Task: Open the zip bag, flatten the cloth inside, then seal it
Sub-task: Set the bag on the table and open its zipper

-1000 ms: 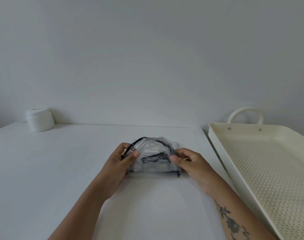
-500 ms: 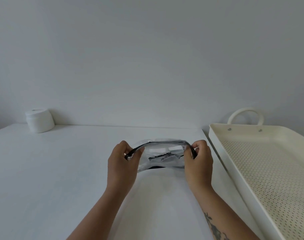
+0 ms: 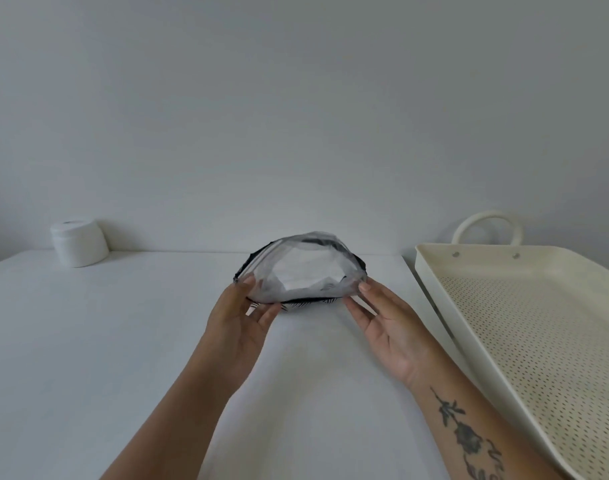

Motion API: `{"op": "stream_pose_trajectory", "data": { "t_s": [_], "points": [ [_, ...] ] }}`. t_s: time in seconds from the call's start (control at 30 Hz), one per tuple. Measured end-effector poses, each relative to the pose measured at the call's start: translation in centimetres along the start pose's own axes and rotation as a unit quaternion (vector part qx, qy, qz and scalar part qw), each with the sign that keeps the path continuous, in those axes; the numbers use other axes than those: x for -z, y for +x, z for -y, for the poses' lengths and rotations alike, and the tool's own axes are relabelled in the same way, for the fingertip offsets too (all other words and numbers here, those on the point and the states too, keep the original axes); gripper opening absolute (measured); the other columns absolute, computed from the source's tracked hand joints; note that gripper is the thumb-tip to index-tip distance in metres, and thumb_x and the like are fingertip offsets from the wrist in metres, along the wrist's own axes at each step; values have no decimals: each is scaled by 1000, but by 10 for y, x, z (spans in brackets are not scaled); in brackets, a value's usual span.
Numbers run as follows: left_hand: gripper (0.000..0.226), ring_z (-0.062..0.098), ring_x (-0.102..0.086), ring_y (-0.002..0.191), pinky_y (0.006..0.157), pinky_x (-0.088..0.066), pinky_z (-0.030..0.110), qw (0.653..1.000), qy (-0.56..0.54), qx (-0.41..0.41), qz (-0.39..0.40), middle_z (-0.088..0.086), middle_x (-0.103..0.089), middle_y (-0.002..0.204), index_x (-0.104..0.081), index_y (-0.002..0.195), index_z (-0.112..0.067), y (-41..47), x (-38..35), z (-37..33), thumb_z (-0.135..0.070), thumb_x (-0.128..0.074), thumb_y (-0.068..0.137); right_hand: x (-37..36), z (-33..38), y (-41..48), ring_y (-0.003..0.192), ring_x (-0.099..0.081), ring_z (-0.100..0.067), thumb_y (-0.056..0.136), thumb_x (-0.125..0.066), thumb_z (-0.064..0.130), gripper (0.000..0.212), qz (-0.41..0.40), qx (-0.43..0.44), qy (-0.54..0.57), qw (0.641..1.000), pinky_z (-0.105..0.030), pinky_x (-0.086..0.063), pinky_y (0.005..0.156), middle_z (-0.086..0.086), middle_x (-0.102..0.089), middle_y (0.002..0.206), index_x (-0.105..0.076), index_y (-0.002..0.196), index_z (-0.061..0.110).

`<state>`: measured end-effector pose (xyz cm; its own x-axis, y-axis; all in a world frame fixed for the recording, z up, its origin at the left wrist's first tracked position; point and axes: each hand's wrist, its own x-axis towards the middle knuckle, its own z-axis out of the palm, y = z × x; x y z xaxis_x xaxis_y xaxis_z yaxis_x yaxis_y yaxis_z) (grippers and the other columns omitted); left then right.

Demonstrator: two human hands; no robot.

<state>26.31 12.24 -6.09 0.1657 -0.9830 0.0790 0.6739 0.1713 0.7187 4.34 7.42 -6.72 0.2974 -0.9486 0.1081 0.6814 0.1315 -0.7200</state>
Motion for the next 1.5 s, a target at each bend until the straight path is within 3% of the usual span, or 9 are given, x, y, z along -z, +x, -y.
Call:
{"op": "stream_pose_trajectory", "data": {
  "t_s": [0.23,0.43,0.57,0.67,0.73,0.83,0.97,1.2,1.5],
  "points": [
    [21,18,-56,76,75,-57,24,997,81,-5,3,3,-60,85,-67,104,-19,2,8,-1,-19,-73,84,3,2,0,75,-71,-12,71,-77,13,22,-54,-14,-17,998,-24,-58,72,-5,-74,86,-63,88,12],
    [15,13,-63,54,68,-59,30,960,234,-39,-150,6,-59,68,-62,100,-13,5,10,8,-2,-63,90,6,-10,2,59,-65,-12,82,-74,4,28,-135,-6,-187,973,-23,-58,64,-5,-58,69,-49,70,10],
    [29,10,-63,44,54,-49,23,888,351,-143,-261,-3,-58,93,-55,86,-31,2,5,16,-2,-51,89,-2,-21,1,51,-65,-14,84,-72,15,33,-198,60,-404,891,-35,-55,63,-5,-54,68,-42,70,12],
    [36,18,-64,61,50,-47,17,863,418,-185,-215,2,-59,104,-54,86,-33,-2,-3,22,1,-44,90,-11,-30,1,62,-63,-30,86,-64,15,37,-213,171,-563,780,-37,-44,53,-11,-51,73,-33,66,17],
    [30,17,-61,70,59,-48,22,862,442,-177,-177,2,-60,105,-56,91,-37,-4,-4,21,-8,-51,89,-11,-33,0,63,-56,-24,87,-61,14,38,-215,203,-597,746,-36,-41,52,-6,-47,75,-30,67,21],
    [9,10,-52,71,62,-40,26,874,436,-164,-141,-13,-61,89,-58,89,-37,-5,-3,13,-38,-66,85,-9,-27,-1,66,-53,-14,82,-69,25,28,-194,189,-548,791,-23,-38,53,2,-54,81,-41,79,25],
    [44,4,-33,51,49,-29,20,886,419,-155,-126,-11,-41,58,-53,73,-17,-2,2,3,-58,-65,80,-14,-19,-2,61,-53,6,84,-63,54,23,-181,188,-430,864,-4,-39,55,12,-60,76,-58,80,31],
    [2,3,-46,63,60,-39,17,866,475,-151,-44,-17,-54,66,-73,85,-36,0,8,-3,-37,-72,84,-4,-10,-3,63,-55,9,92,-62,31,9,-133,189,-433,871,-3,-41,57,12,-67,75,-70,94,27],
    [32,5,-47,62,59,-52,27,762,603,-233,-37,-9,-49,71,-63,77,-31,1,11,1,-1,-64,86,8,-6,2,71,-59,-12,88,-63,7,12,-152,200,-533,808,-10,-43,62,-3,-65,91,-68,85,18]
  ]
}}
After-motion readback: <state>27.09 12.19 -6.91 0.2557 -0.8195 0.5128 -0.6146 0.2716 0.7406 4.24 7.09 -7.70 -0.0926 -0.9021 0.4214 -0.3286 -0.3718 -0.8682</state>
